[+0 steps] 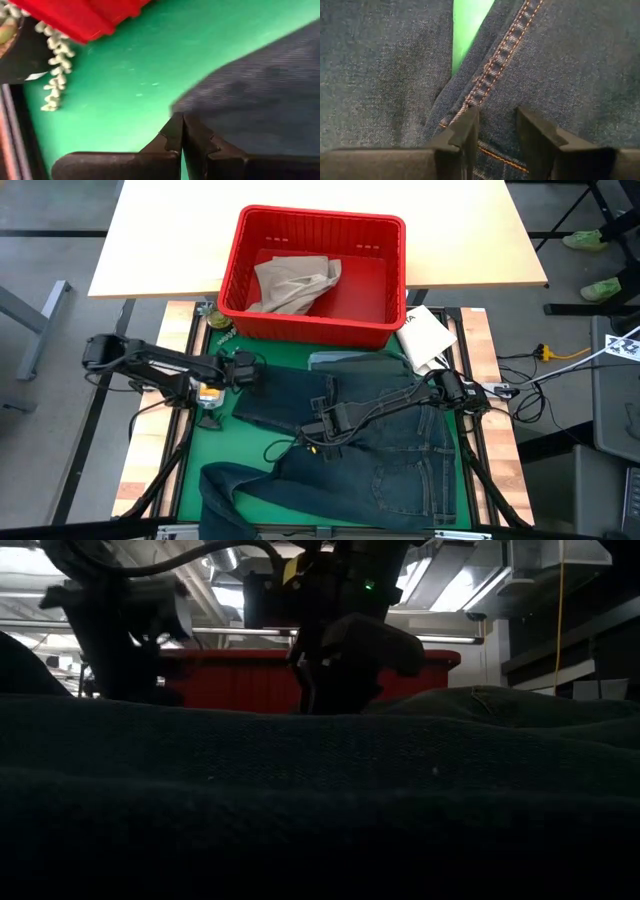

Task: Fold Laundry from Bin
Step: Fold the dark blue pants

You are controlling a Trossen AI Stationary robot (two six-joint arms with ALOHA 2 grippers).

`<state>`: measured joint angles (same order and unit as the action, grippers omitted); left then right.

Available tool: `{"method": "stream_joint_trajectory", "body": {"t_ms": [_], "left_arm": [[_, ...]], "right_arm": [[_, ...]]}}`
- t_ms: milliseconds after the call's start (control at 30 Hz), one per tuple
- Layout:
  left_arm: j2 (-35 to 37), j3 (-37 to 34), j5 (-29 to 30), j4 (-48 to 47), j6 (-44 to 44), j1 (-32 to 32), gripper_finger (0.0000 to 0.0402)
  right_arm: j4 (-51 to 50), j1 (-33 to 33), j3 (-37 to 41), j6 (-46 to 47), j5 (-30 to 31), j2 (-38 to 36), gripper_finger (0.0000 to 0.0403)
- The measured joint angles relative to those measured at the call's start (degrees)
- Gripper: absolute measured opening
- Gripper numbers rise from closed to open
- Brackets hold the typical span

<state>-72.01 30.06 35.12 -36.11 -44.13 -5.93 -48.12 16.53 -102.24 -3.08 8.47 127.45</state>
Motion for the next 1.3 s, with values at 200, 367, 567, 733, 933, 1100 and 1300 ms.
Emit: {"method": "stream_joint_trajectory", "body": {"t_ms": [200,367,567,733,933,1100,1300], "left_arm": [[-5.04,0.00,-0.98,3.91,3.92,-4.33,0.0000],[-6.33,0.03,-4.17,5.74,5.98,-5.79,0.0000],[-6.38,0.11,-5.54,5.72,6.52,-6.21,0.0000],[-6.38,0.11,-6.02,5.72,7.24,-6.21,0.0000],[-6.36,0.11,-6.95,5.79,7.27,-6.21,0.0000],[-6.36,0.11,-7.20,5.77,7.33,-6.19,0.0000],[-6.36,0.11,-7.45,5.77,7.37,-6.19,0.0000]], "right_arm": [[0.02,0.02,0.00,-0.64,-0.36,0.01,0.0133],[-0.71,0.17,-0.82,-0.72,0.97,-0.53,0.0133],[-1.73,0.26,-7.81,-1.58,5.44,-1.56,0.0133],[8.58,0.12,-11.21,-4.58,11.88,-1.69,0.0133],[31.32,-0.15,-11.32,-11.05,16.60,0.91,0.0133],[47.34,-0.91,-11.19,-14.07,16.83,6.87,0.0133],[52.16,-3.29,-11.21,-13.96,18.99,12.53,0.0133]]}}
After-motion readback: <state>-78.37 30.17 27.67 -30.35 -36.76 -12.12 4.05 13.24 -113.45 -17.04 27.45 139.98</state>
